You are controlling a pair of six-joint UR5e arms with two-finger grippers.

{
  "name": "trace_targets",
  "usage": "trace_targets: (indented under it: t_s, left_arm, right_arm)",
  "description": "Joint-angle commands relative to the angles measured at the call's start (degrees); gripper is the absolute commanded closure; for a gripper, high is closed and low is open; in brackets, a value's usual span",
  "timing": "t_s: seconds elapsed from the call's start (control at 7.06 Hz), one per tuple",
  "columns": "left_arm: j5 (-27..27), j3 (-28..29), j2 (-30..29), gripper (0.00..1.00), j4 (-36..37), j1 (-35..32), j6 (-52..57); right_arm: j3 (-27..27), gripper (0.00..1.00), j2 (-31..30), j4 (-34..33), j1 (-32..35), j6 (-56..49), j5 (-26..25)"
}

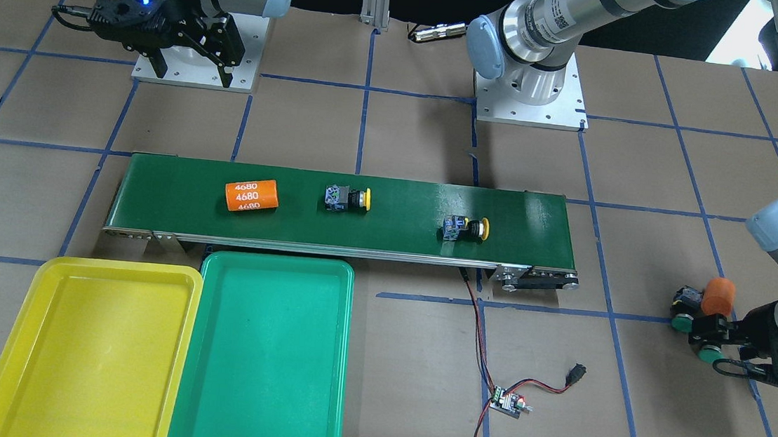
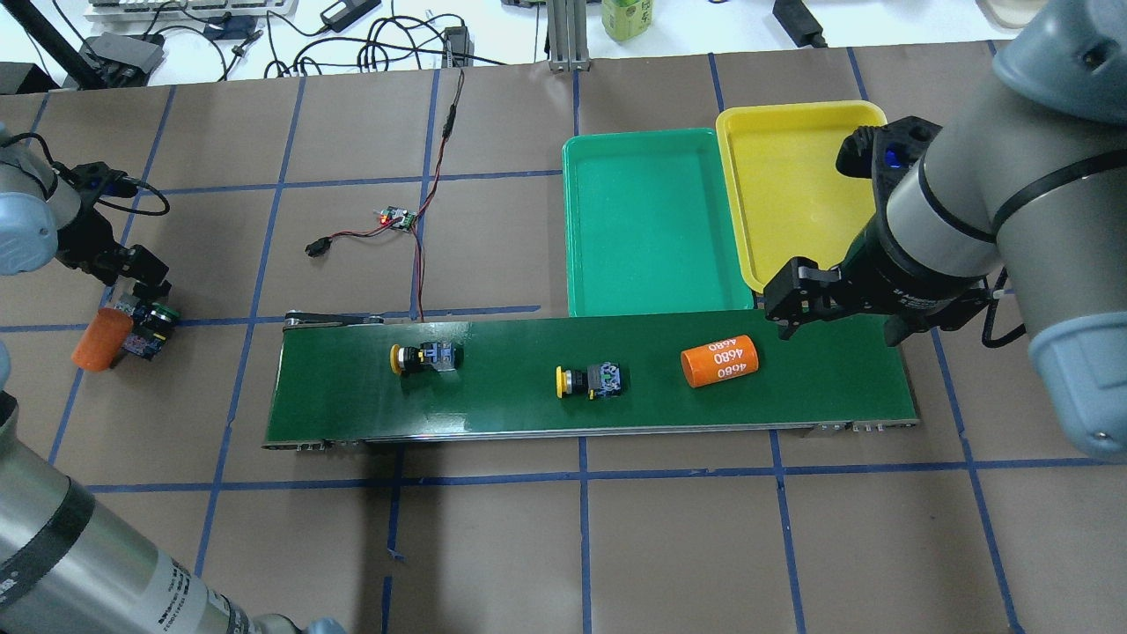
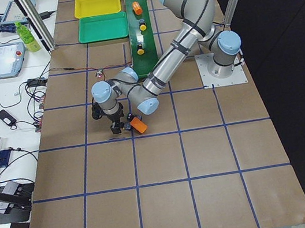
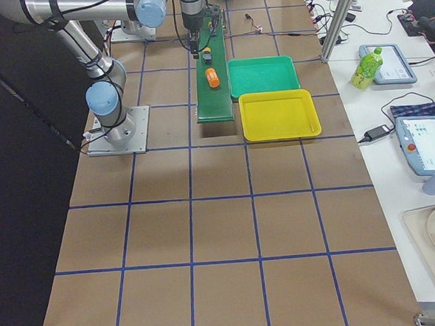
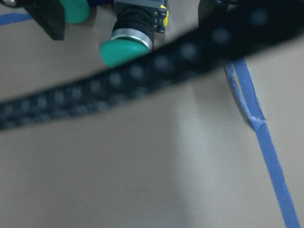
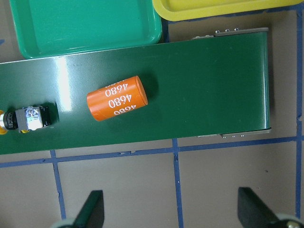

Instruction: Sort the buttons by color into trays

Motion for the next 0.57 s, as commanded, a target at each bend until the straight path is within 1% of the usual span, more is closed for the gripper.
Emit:
trace_targets:
  t_s: [0.0,0.14,0.28,0.42]
  left_arm:
    - [0.0,-0.2,-0.3,0.57,0.3,0.0,0.5]
    - [0.0,-1.0,-0.3,0.83,0.6,0.0,1.7]
    - [0.0,-0.4,-0.2,1.0,1.0,0.0,3.1]
    - [0.2,0.1,1.5,1.0,0.2,-0.6,2.4]
  right_arm:
    - [0.4,0.0,-0.6,-0.2,-0.1,-0.3,0.2]
    - [0.7,0.0,-1.1,0.7,0.0,-0.4,-0.1]
    - [1.6,0.0,-2.2,2.7,0.1,-1.2,-0.3]
    - [1.9,0.0,-3.2,2.4,-0.1,-1.3,-0.1]
